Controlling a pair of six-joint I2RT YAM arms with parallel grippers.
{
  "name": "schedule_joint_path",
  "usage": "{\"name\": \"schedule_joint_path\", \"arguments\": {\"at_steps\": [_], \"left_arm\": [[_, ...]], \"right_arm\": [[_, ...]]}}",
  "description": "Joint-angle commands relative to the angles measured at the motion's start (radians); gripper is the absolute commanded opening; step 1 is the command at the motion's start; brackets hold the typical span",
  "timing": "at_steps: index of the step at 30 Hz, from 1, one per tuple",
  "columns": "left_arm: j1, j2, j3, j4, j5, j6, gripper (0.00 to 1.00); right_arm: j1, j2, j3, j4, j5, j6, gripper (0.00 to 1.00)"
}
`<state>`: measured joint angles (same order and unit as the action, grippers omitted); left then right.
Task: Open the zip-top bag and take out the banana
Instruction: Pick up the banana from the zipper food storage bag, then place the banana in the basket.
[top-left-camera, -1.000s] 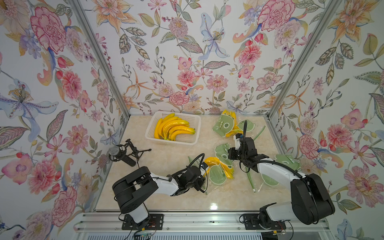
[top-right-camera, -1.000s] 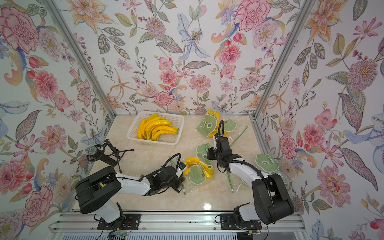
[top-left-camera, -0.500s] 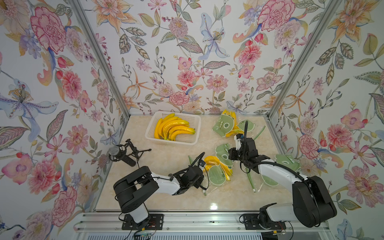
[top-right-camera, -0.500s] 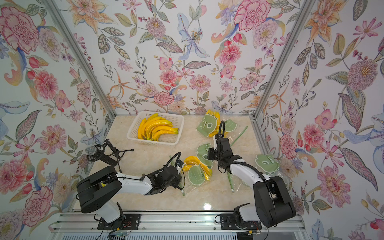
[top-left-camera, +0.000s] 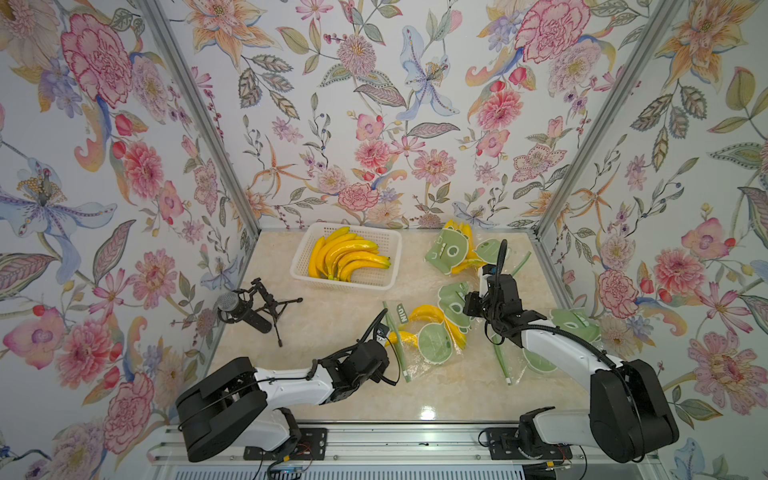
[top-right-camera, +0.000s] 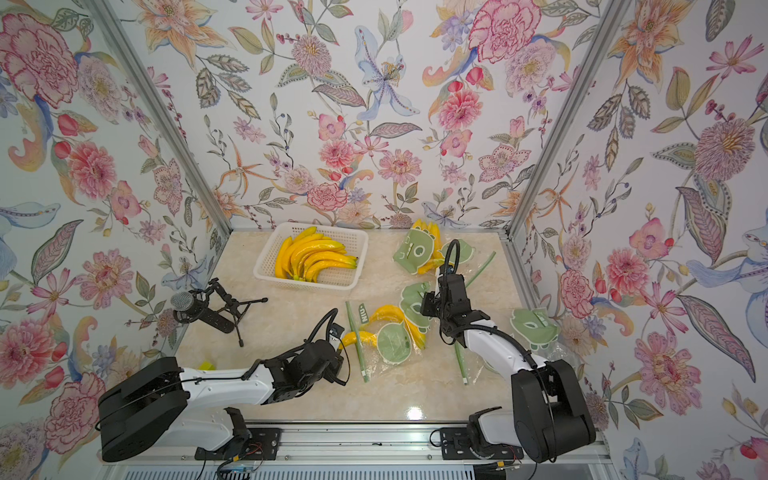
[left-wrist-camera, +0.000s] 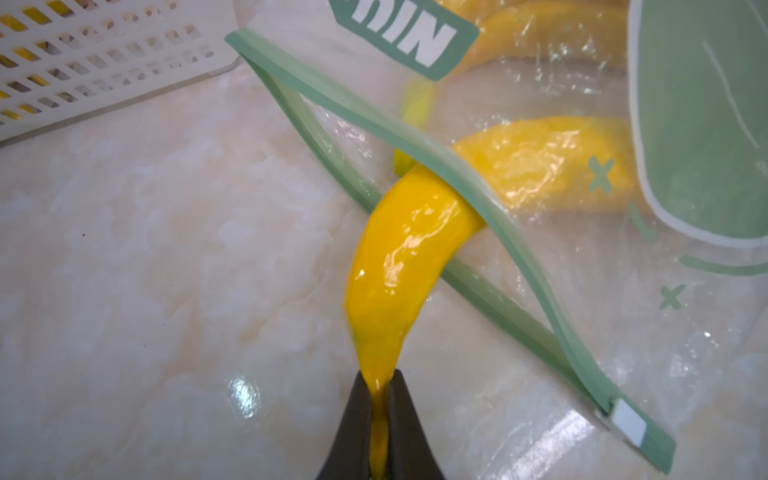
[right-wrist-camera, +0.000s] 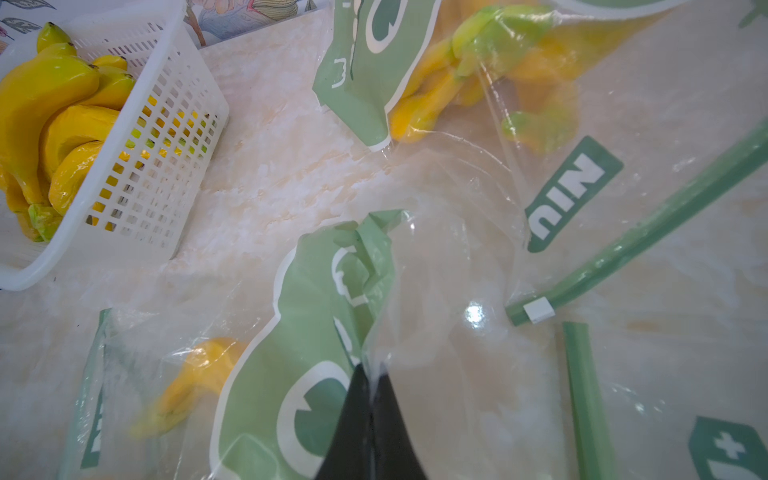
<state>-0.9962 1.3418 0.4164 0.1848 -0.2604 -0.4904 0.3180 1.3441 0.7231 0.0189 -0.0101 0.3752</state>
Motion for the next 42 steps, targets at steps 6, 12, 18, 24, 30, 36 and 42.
{"name": "schedule_joint_path", "arguments": {"at_steps": [6, 12, 18, 24, 30, 36, 42], "left_arm": [[0.068, -0.173, -0.017, -0.162, -0.093, -0.086, 0.03], [0.256, -0.344, 0.017, -0.299, -0.073, -0.088, 0.03], [0.463, -0.480, 0.082, -0.393, -0.081, -0.073, 0.03], [0.557, -0.333, 0.248, -0.330, -0.013, -0.023, 0.03], [0.614, -0.022, 0.504, -0.298, 0.035, 0.059, 0.04], [0.652, 0.215, 0.669, -0.294, 0.085, 0.078, 0.05], [0.655, 0.356, 0.722, -0.249, 0.141, 0.091, 0.05]], "right_arm": [[-0.024, -0.033, -0.030, -0.005, 0.036, 0.021, 0.00], [-0.039, -0.045, -0.049, -0.005, 0.024, 0.013, 0.00], [-0.043, -0.056, -0.060, 0.002, 0.010, 0.007, 0.00], [-0.044, -0.063, -0.067, 0.013, -0.012, 0.009, 0.00], [-0.041, -0.069, -0.077, 0.022, -0.027, 0.011, 0.00], [-0.041, -0.082, -0.089, 0.026, -0.033, 0.015, 0.00], [-0.040, -0.081, -0.095, 0.030, -0.037, 0.013, 0.00]]}}
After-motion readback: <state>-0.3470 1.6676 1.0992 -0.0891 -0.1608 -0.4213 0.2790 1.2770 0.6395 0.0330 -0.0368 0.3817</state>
